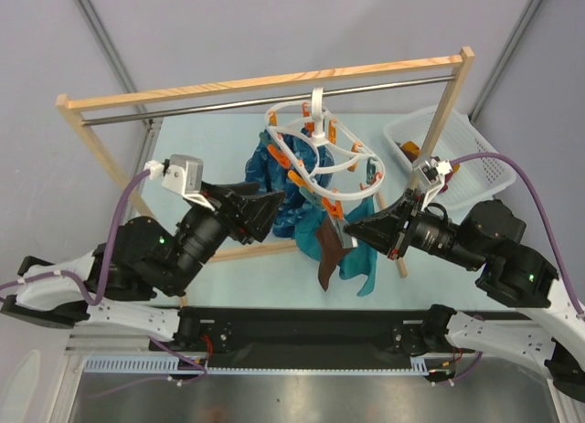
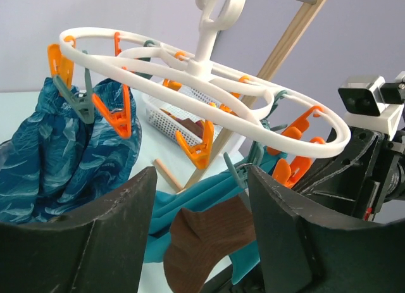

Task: Clip the socks to the hanger
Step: Clamp the sock at the bin.

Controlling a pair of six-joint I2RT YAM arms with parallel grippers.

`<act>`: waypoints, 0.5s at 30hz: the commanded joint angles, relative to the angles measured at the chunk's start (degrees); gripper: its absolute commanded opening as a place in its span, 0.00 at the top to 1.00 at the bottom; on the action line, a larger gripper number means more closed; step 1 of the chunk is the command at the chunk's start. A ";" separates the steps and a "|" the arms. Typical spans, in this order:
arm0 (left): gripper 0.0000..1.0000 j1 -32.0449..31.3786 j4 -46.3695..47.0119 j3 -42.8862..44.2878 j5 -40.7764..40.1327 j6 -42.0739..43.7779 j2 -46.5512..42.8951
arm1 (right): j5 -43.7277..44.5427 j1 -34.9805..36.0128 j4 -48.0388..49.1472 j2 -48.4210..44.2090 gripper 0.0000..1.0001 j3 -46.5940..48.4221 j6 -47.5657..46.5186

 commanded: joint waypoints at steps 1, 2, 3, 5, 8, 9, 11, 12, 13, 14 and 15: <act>0.35 0.49 1.88 0.41 1.46 2.11 1.50 | 0.65 0.24 0.46 -0.05 0.99 1.85 -0.98; 0.35 0.67 2.41 0.50 2.34 2.20 2.02 | 0.65 0.24 0.46 -0.05 0.99 1.85 -0.90; 0.35 0.75 2.42 0.85 2.44 2.29 2.46 | 0.56 0.33 0.46 -0.05 0.99 1.85 -0.98; 0.33 0.84 0.50 2.96 2.09 1.77 4.65 | 0.65 0.24 0.46 -0.23 0.99 2.02 -0.98; 0.32 1.02 -1.79 5.86 2.70 0.98 6.86 | 0.65 0.24 0.29 -0.23 0.99 2.02 -1.07; 0.32 1.11 -2.41 6.47 2.61 0.54 8.17 | 0.65 0.24 0.29 -0.23 0.99 2.02 -0.98; 0.31 1.72 -4.42 8.67 2.78 -0.78 9.23 | 0.56 0.24 0.29 -0.14 0.99 2.11 -1.07; 0.31 2.07 -5.05 9.90 3.22 -1.22 10.19 | 0.47 0.24 0.29 -0.14 0.99 2.11 -0.98; 0.32 2.42 -5.66 10.60 3.40 -2.09 10.64 | 0.47 0.24 0.46 -0.23 0.99 2.02 -0.98; 0.32 2.95 -6.80 11.13 3.58 -2.45 11.25 | 0.39 0.33 0.38 -0.14 0.99 2.28 -1.07; 0.32 3.21 -7.42 11.57 3.58 -2.72 11.69 | 0.39 0.25 0.38 -0.23 0.99 2.29 -1.07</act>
